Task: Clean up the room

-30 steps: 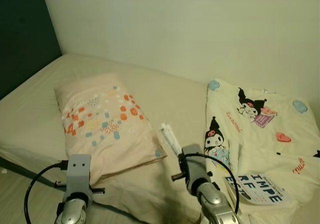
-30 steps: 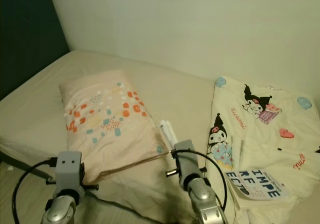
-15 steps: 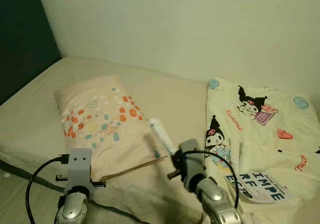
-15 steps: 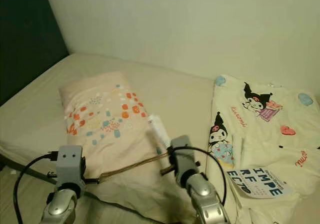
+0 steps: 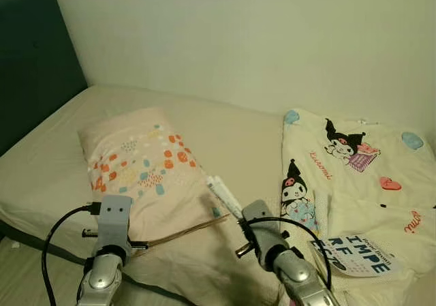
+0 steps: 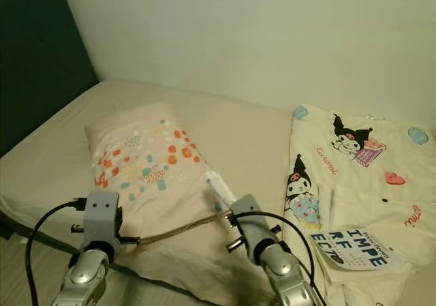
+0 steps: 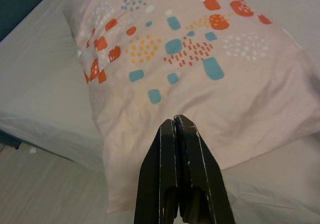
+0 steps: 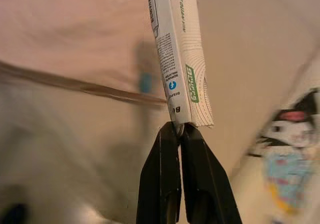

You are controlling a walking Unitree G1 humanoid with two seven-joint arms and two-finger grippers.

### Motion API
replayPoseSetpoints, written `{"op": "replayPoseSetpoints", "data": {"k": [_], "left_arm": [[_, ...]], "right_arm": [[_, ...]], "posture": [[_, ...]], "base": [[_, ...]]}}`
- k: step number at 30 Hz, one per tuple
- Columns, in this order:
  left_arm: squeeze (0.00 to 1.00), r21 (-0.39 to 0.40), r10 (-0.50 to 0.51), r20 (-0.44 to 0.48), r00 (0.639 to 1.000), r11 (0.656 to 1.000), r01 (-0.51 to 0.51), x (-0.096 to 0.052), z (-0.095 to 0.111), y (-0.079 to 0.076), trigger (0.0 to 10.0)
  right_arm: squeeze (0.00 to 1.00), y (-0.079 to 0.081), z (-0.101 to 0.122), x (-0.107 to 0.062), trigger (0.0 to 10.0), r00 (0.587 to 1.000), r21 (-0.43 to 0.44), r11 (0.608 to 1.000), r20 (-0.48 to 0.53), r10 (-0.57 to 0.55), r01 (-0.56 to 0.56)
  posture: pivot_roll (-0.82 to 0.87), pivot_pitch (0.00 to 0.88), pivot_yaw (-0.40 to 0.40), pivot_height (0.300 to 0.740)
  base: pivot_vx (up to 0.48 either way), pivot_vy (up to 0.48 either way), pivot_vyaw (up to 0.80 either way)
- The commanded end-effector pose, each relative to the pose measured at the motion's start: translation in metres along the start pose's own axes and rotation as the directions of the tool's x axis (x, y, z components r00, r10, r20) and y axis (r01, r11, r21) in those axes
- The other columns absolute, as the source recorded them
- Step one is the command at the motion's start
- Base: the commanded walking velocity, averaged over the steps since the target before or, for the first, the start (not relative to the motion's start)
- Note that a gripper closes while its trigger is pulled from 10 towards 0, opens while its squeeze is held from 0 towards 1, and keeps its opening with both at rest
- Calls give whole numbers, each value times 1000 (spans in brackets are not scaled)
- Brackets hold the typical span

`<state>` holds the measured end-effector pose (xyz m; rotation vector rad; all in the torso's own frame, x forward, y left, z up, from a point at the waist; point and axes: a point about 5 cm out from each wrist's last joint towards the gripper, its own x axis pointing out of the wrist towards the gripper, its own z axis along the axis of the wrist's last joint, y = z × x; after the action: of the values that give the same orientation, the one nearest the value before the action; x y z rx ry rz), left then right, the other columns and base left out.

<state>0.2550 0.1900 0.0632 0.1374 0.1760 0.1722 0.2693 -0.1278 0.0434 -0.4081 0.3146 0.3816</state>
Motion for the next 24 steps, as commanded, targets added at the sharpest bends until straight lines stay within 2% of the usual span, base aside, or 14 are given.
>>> {"op": "replayPoseSetpoints", "data": {"k": [1,4,6,7,8,11,13,16,20,24], "left_arm": [[0,6,-5,-15,1000,1000,5,-3,-5,0,10000],[0,7,6,-24,1000,1000,-6,-4,-7,1,10000],[0,5,9,-29,1000,1000,-9,-6,-9,2,10000],[0,5,9,-29,1000,1000,-9,-6,-9,2,10000],[0,1,12,-38,999,1000,-12,-7,-10,3,10000],[0,3,18,-56,998,1000,-18,-8,-14,2,10000],[0,2,31,-87,996,1000,-31,-11,-20,-3,10000],[0,-13,35,-75,997,999,-36,-14,-17,-7,10000],[0,-18,52,-78,996,998,-54,-19,-19,-9,10000],[0,-28,67,-61,996,997,-69,-20,-16,-9,10000]], "right_arm": [[0,1,3,0,10000,1000,-52,999,16,-17,18],[0,6,8,6,10000,999,-3,1000,35,-9,9],[0,1,11,6,10000,997,170,983,38,-69,62],[0,1,11,6,10000,997,170,983,38,-69,62],[0,-3,10,4,10000,994,215,972,32,-104,94],[0,-6,10,2,10000,992,227,968,32,-120,110],[0,-10,11,-1,10000,991,202,974,53,-120,107],[0,-8,21,1,10000,991,191,979,98,-87,67],[0,-8,22,4,10000,991,177,983,110,-78,57],[0,-12,22,6,10000,990,246,967,105,-99,71]], "posture": [[-63,67,-26,740],[-44,78,-44,740],[-61,72,-41,740],[-61,72,-41,740],[-68,67,-34,740],[-85,58,-20,740],[-75,54,-65,740],[-67,68,-75,740],[-37,67,-103,740],[-40,65,-110,740]], "base": [[0,0,0],[0,0,0],[0,0,0],[0,0,0],[0,0,0],[0,0,0],[0,0,0],[0,0,0],[0,0,0],[0,0,0]]}}
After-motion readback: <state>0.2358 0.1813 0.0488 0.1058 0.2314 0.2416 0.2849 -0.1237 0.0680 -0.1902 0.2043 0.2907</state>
